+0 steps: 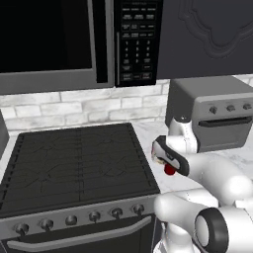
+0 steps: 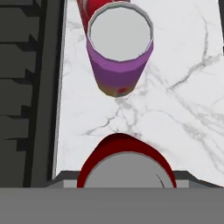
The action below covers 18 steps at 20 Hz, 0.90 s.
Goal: Four empty soda cans are scattered around the kitchen. Gather all the cans and cluster them next to the stove for recycling.
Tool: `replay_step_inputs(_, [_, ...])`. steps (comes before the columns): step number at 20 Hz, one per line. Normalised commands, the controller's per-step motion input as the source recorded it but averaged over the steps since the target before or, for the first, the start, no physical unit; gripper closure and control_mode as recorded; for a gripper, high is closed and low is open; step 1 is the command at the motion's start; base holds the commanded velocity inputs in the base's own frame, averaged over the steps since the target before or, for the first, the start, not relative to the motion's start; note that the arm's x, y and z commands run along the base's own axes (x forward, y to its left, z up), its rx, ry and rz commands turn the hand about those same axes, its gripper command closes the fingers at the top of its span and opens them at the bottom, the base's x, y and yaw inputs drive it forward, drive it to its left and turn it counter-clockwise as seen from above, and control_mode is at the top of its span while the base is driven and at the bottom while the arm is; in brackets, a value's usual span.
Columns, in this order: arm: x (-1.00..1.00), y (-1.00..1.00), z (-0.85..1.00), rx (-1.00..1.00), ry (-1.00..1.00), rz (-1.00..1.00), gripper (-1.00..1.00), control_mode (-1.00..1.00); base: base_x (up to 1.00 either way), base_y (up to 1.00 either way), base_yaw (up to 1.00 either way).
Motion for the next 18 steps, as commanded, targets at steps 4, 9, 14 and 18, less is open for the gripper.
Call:
replay_step_inputs(4, [0.18,0.0,-0.11,0.0,0.0,0.0,1.0,-1.0,0.0,0.0,0.0])
replay_step_inputs(9, [0.15,0.0,-0.06,0.0,0.0,0.0,1.0,-1.0,0.0,0.0,0.0])
replay_step_inputs(14, [0.12,0.0,-0.05,0.0,0.0,0.0,1.0,-1.0,0.0,0.0,0.0])
replay_step_inputs(18, [0.12,0.0,-0.11,0.0,0.0,0.0,1.0,-1.0,0.0,0.0,0.0])
